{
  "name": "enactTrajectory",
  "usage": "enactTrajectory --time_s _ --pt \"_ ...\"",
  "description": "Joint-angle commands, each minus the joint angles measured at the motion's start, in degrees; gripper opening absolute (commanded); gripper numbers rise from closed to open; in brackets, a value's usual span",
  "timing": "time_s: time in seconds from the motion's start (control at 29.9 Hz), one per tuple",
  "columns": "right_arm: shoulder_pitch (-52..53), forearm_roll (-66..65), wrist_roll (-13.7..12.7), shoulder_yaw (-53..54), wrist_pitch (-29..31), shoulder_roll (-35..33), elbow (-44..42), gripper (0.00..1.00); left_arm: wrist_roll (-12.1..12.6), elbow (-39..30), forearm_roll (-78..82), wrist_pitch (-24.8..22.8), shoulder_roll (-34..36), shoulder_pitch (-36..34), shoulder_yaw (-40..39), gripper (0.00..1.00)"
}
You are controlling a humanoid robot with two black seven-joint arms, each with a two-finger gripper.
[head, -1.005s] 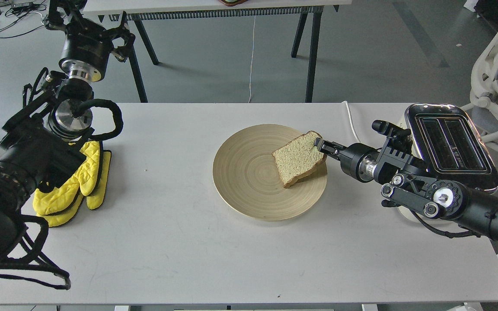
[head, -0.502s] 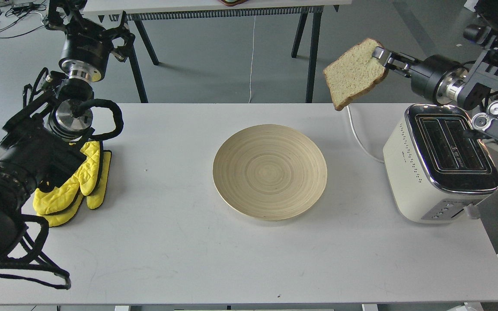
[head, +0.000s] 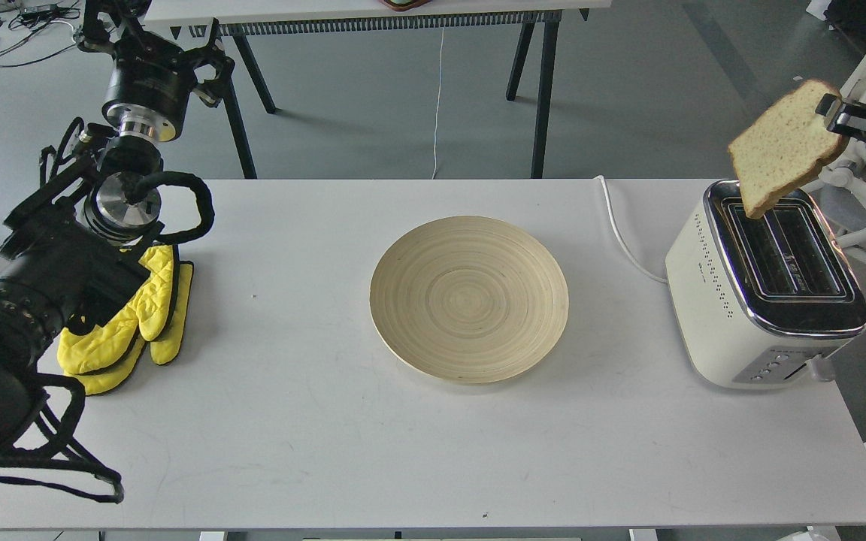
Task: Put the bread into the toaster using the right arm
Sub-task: 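Lift the bread slice with the right gripper over the toaster slot, then lower the bread slice into the toaster slot with the right gripper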
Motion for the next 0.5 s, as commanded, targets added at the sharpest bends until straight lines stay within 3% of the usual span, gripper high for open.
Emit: enactTrajectory --time_s 0.0,0.47 --pt "-2.07 -0.28 -0.04 0.07 -0.05 -3.89 4.05 0.00 0.01 0.00 0.00 0.00 0.00 0.00 0.00 1.00" --pt "-5.06 -1.86 0.05 0.07 -0.05 -7.16 6.70 0.00 0.01 0.00 0.00 0.00 0.00 0.00 0.09 1.00"
